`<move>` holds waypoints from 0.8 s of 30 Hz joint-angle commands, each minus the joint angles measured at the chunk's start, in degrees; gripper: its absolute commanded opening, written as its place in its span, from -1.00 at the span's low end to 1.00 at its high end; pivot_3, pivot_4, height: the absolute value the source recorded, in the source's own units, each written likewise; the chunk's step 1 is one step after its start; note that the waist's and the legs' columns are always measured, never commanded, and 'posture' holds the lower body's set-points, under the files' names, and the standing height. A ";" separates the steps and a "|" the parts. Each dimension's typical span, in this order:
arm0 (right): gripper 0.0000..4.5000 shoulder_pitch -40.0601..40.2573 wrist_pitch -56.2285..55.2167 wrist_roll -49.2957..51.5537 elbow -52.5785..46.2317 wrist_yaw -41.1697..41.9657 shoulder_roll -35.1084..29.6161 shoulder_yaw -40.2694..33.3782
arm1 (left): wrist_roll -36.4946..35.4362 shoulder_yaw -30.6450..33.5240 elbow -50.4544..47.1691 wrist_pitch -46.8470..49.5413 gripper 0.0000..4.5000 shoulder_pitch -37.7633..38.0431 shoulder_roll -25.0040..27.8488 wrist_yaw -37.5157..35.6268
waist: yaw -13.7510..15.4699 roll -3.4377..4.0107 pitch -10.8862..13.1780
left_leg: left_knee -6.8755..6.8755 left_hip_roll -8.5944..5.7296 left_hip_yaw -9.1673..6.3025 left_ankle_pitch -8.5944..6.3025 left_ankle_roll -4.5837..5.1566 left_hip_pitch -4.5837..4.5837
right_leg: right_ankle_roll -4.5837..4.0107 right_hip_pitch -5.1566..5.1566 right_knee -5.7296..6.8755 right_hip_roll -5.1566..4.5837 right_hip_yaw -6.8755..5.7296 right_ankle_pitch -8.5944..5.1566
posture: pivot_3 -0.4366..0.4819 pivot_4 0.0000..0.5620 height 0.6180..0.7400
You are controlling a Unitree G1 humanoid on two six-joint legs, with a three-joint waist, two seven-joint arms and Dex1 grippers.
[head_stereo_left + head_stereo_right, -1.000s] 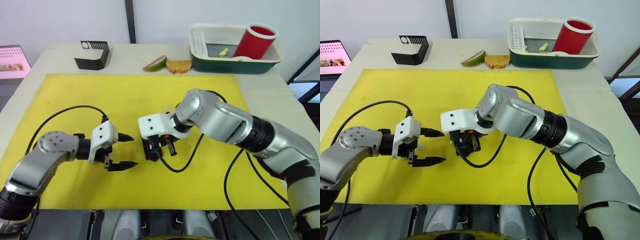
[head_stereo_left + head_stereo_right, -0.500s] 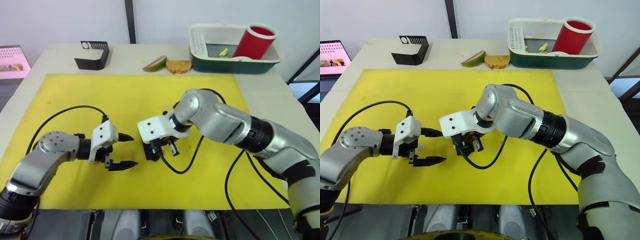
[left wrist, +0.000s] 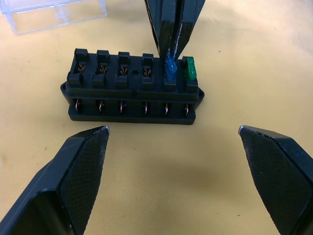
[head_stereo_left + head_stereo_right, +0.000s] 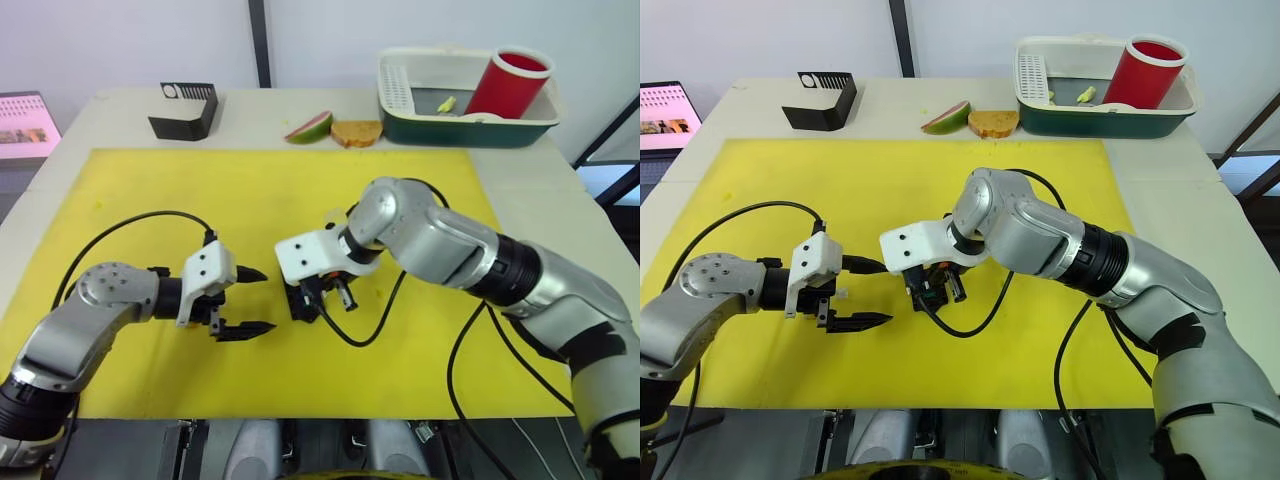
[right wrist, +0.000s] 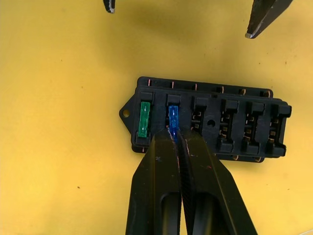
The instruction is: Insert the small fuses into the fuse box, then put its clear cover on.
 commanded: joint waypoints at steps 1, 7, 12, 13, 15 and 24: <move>-0.56 0.58 1.02 -0.93 0.92 0.13 0.24 0.08 | -0.02 0.64 -0.63 -0.64 1.00 -1.07 -0.08 -0.04 | 0.05 0.00 0.00 | 0.00 0.00 0.00 0.00 0.00 -0.01 | 0.00 0.00 0.00 0.00 0.00 0.00 | -0.05 -0.47 1.00; 0.31 -0.31 2.18 -0.61 1.48 0.05 0.77 -2.90 | 0.19 0.67 -0.32 -0.80 1.00 -1.25 -0.10 -0.28 | 0.08 0.00 0.00 | 0.00 -0.01 0.00 0.00 0.01 -0.04 | 0.00 -0.02 -0.03 0.00 0.00 0.00 | -0.05 -0.47 1.00; 0.31 -1.16 3.24 0.78 2.07 0.29 0.63 -6.19 | 0.28 0.71 -0.11 -0.91 1.00 -1.36 -0.08 -0.31 | 0.06 0.00 0.01 | 0.00 -0.01 0.00 0.00 0.01 -0.05 | 0.00 -0.03 -0.03 0.00 0.00 0.00 | -0.05 -0.47 1.00; 0.31 -1.22 3.45 1.26 1.96 0.41 0.54 -7.02 | 0.28 0.75 -0.09 -0.93 1.00 -1.36 -0.09 -0.29 | 0.06 0.01 0.01 | 0.00 -0.01 0.00 0.00 0.01 -0.06 | 0.00 -0.04 -0.03 0.00 0.00 0.00 | -0.05 -0.47 1.00; 0.31 -1.30 3.82 2.39 1.92 0.66 0.23 -8.81 | 0.27 0.78 0.06 -0.93 1.00 -1.51 -0.11 -0.28 | 0.06 0.00 0.01 | 0.00 -0.01 0.00 0.00 0.01 -0.06 | 0.00 -0.03 -0.03 0.00 0.00 0.00 | -0.05 -0.47 1.00; 0.31 1.61 5.10 5.96 1.52 -0.02 -1.35 -13.38 | 0.37 0.86 1.00 -1.23 1.00 -2.09 0.02 -0.62 | 0.10 0.00 0.00 | 0.00 -0.01 0.00 0.00 0.01 -0.06 | 0.00 -0.03 -0.03 0.00 0.00 0.00 | -0.05 -0.47 1.00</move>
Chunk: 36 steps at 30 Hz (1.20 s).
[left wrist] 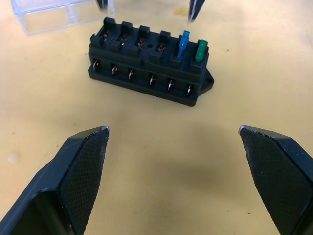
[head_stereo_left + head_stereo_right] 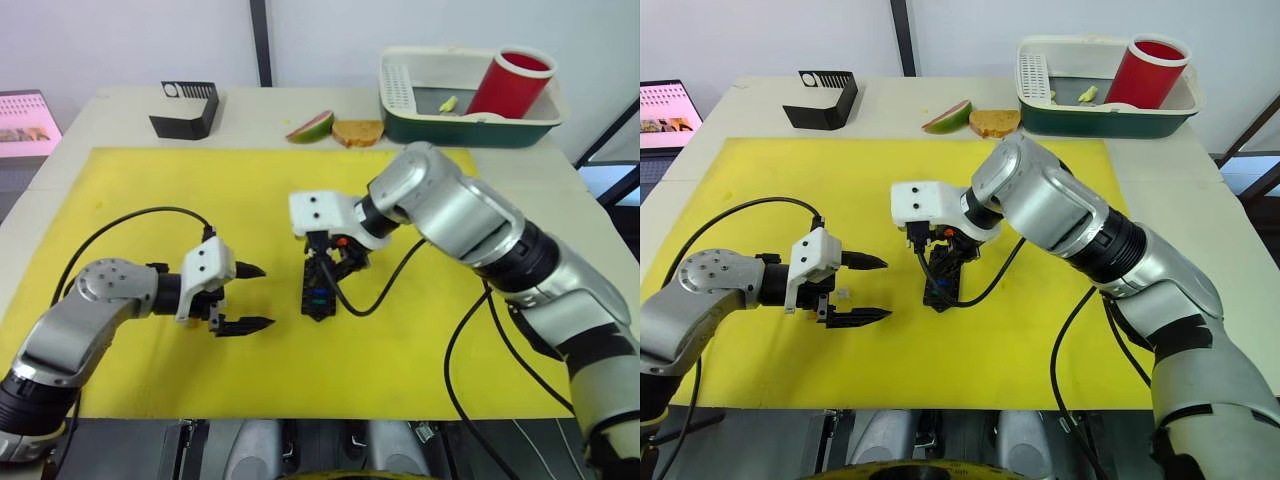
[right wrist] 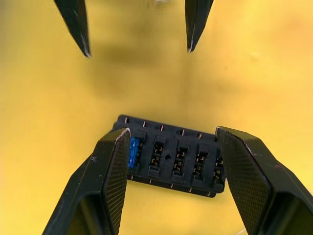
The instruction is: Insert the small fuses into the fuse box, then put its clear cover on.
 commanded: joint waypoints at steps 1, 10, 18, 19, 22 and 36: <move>0.31 1.60 -0.22 0.84 -1.43 -1.20 -0.45 -1.97 | -0.01 0.82 -0.70 -1.00 1.00 -1.04 0.06 -0.39 | 0.01 0.00 0.00 | 0.00 0.00 0.00 0.00 0.00 0.00 | 0.00 0.00 0.00 0.00 0.00 0.00 | -0.05 -0.47 1.00; 0.31 18.01 -7.74 9.49 -9.21 -6.56 -0.11 -18.41 | -0.42 1.46 -1.30 -0.55 1.00 -0.20 0.19 -0.20 | 0.15 -0.03 -0.01 | 0.00 -0.02 0.00 0.00 0.00 -0.01 | 0.01 0.02 -0.02 -0.02 -0.01 0.01 | -0.05 -0.47 1.00; -0.31 29.64 -11.31 13.84 -13.06 -13.14 1.06 -25.67 | -0.68 1.28 -1.32 -0.34 1.00 -0.07 -0.33 0.25 | 0.11 -0.03 0.00 | -0.02 0.01 -0.02 0.00 0.00 0.01 | 0.01 0.02 -0.02 0.02 0.00 0.00 | -0.05 -0.47 1.00; -0.55 31.03 -12.13 14.12 -13.10 -14.02 1.67 -26.07 | -0.68 1.06 -1.21 -0.33 1.00 -0.28 -0.55 0.29 | 0.11 -0.03 0.00 | -0.02 0.01 -0.01 0.00 0.01 0.00 | 0.01 0.03 -0.03 0.01 0.00 0.00 | -0.05 -0.47 1.00; -0.97 33.78 -14.67 14.60 -12.67 -15.43 2.53 -26.60 | -0.58 0.60 -0.97 -0.35 1.00 -0.78 -1.07 0.27 | 0.11 -0.03 0.00 | 0.01 0.00 0.00 0.00 0.01 0.01 | 0.01 0.03 0.00 0.01 0.01 0.00 | -0.05 -0.47 1.00; -0.97 40.45 -22.26 12.68 -10.80 -16.90 1.74 -23.73 | -0.09 -0.87 -0.69 -0.19 1.00 -2.00 -2.78 0.06 | 0.18 -0.03 0.00 | 0.01 0.00 -0.02 0.00 0.01 0.02 | 0.01 0.05 -0.01 0.02 0.01 0.00 | -0.05 -0.47 1.00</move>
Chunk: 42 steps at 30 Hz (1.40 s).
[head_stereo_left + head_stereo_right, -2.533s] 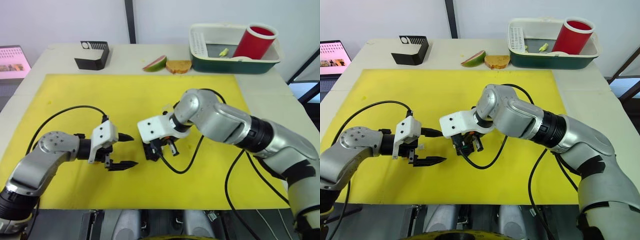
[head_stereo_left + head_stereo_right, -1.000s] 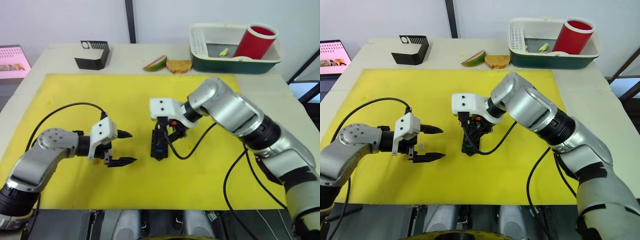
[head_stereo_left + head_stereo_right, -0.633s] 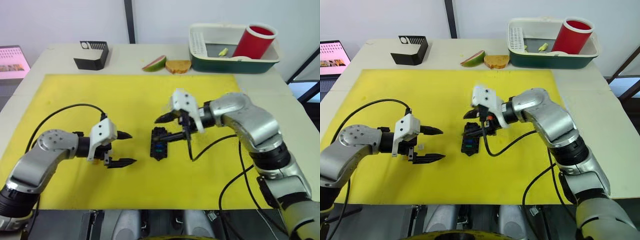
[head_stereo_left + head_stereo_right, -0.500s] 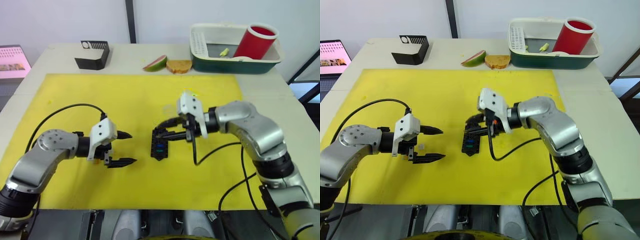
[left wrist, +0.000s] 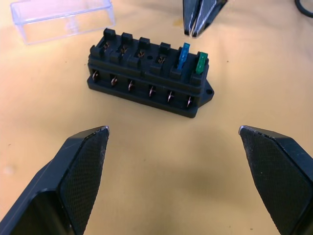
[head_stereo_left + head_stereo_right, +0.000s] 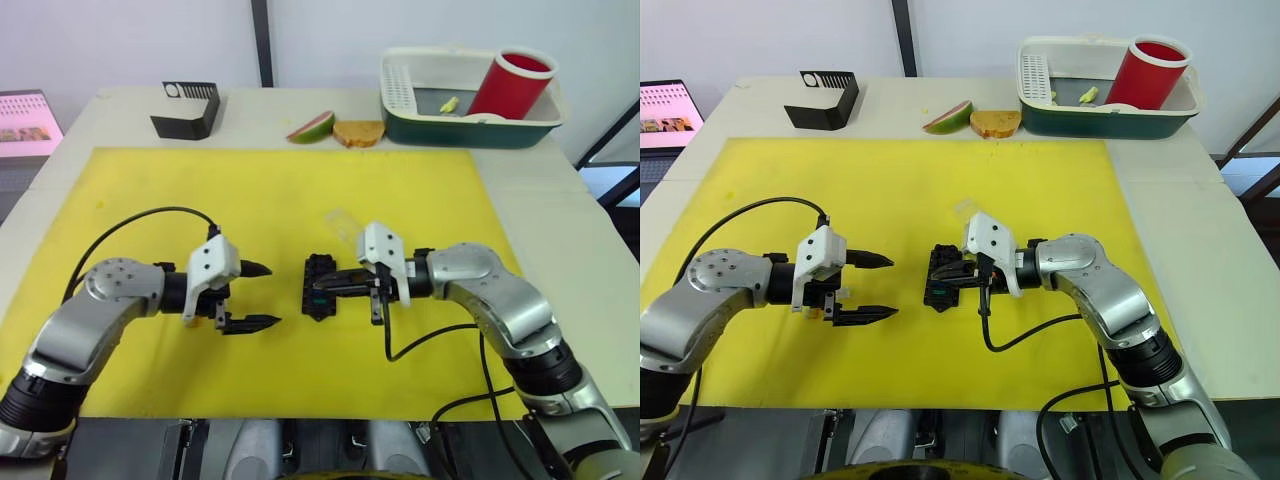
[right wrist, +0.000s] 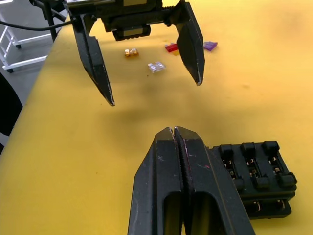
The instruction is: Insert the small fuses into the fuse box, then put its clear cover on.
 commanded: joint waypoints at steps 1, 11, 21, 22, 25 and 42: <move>-0.97 0.42 -2.20 -0.88 0.21 -0.32 -0.19 0.78 | 0.08 -0.23 -0.72 -0.39 1.00 -1.04 -0.31 0.01 | 0.01 0.00 0.00 | 0.00 0.00 0.00 0.00 0.00 0.00 | 0.00 0.00 0.00 0.00 0.00 0.00 | -0.05 -0.47 1.00; -0.97 1.17 -5.58 -3.70 2.85 0.14 -1.21 3.36 | 0.56 -0.29 -0.82 -0.31 1.00 -0.96 -0.92 0.20 | 0.01 -0.01 0.00 | 0.00 0.00 -0.01 0.00 0.00 0.01 | 0.00 0.02 0.00 0.00 0.00 0.00 | -0.05 -0.47 1.00; -0.97 0.17 -7.88 -7.68 6.08 0.33 -1.86 5.88 | 0.85 -0.24 -1.12 -0.16 1.00 -0.96 -1.26 0.19 | -0.01 -0.02 -0.01 | 0.00 0.00 -0.01 0.00 0.00 0.14 | 0.00 0.15 0.00 0.01 0.00 0.00 | -0.05 -0.47 1.00; -0.97 0.04 -7.85 -8.03 6.25 0.76 -2.17 6.35 | 0.93 -0.25 -1.12 -0.19 1.00 -0.99 -1.31 0.22 | 0.00 -0.02 -0.01 | 0.00 0.01 -0.01 0.00 0.00 0.15 | 0.00 0.16 0.00 0.01 0.00 0.00 | -0.05 -0.47 1.00; -0.97 -0.24 -8.72 -9.90 7.42 1.17 -2.83 7.70 | 1.04 -0.29 -1.10 -0.22 1.00 -1.05 -1.43 0.33 | -0.01 -0.02 -0.01 | 0.00 0.00 -0.01 0.00 0.00 0.17 | 0.00 0.19 0.00 0.00 0.00 0.00 | -0.05 -0.47 1.00; -0.97 -3.24 -5.08 -3.52 5.68 -0.16 0.08 1.13 | -1.22 2.04 -1.31 1.11 1.00 -1.45 -0.80 -0.33 | 0.01 -0.02 -0.02 | -0.08 0.00 -0.02 -0.04 0.04 0.86 | 0.02 0.84 -0.07 -0.05 0.01 -0.04 | -0.05 -0.47 1.00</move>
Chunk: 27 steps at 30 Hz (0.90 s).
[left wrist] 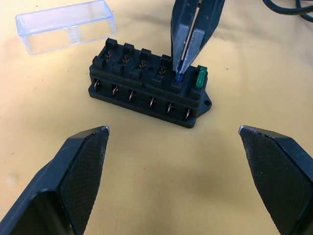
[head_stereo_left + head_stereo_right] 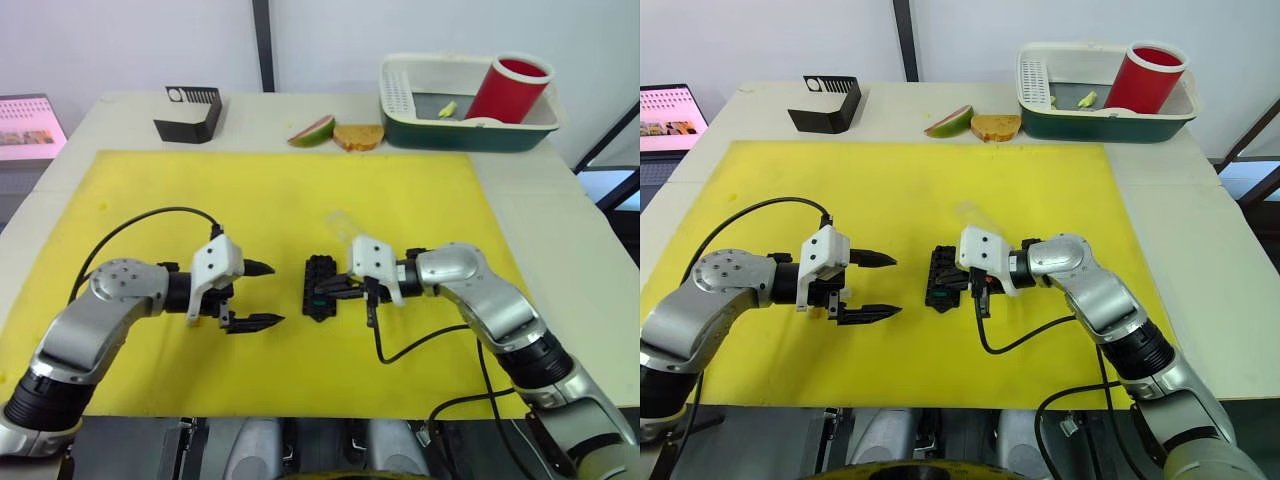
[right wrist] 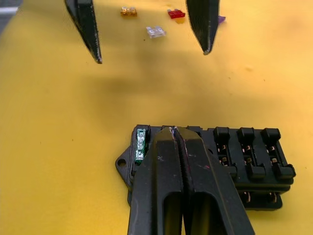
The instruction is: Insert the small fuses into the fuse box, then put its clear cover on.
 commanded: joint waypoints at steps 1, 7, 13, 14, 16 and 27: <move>-0.97 -1.83 3.00 3.99 -1.56 -1.68 1.42 -4.91 | -2.94 2.57 -1.51 1.38 1.00 -1.27 0.44 -0.20 | -0.01 0.00 0.01 | 0.00 0.00 0.00 0.00 0.00 -0.02 | 0.00 -0.02 0.00 0.00 0.00 0.00 | -0.05 -0.47 1.00; -0.97 -3.18 5.33 9.80 -4.78 -2.79 0.64 -12.84 | -6.14 6.69 -3.18 4.12 1.00 -0.50 2.02 0.38 | -0.04 0.03 0.04 | -0.02 0.00 -0.01 0.00 0.00 -0.07 | 0.00 -0.08 0.00 -0.01 0.00 0.00 | -0.05 -0.47 1.00; -0.97 -0.88 3.89 10.07 -5.82 2.08 -9.92 -16.84 | -9.86 17.11 -6.09 7.52 1.00 6.18 7.05 0.58 | -0.06 0.05 0.08 | -0.02 -0.02 0.02 -0.05 0.07 -0.09 | 0.01 -0.08 -0.06 -0.08 0.00 0.00 | -0.05 -0.47 1.00; -0.97 0.08 4.35 10.88 -5.58 3.85 -12.70 -18.32 | -10.15 20.63 -6.28 8.54 1.00 8.84 8.62 0.15 | -0.04 0.06 0.08 | -0.03 -0.03 0.03 -0.05 0.07 -0.09 | 0.01 -0.10 -0.06 -0.09 0.00 -0.01 | -0.05 -0.47 1.00; -0.74 2.05 4.87 11.34 -4.86 5.96 -17.27 -21.01 | -10.09 27.09 -6.36 12.18 1.00 13.94 11.58 0.04 | -0.07 0.05 0.09 | -0.03 -0.01 0.02 -0.05 0.07 -0.10 | 0.01 -0.11 -0.06 -0.08 0.00 -0.01 | -0.05 -0.47 1.00; 0.99 14.15 0.84 10.88 2.20 10.30 -27.93 -31.00 | -3.33 49.19 3.72 8.63 1.00 36.12 13.29 -6.18 | 0.04 0.10 0.13 | -0.06 0.01 0.06 -0.19 0.23 -0.17 | -0.16 -0.23 -0.12 -0.22 0.00 -0.14 | -0.05 -0.47 1.00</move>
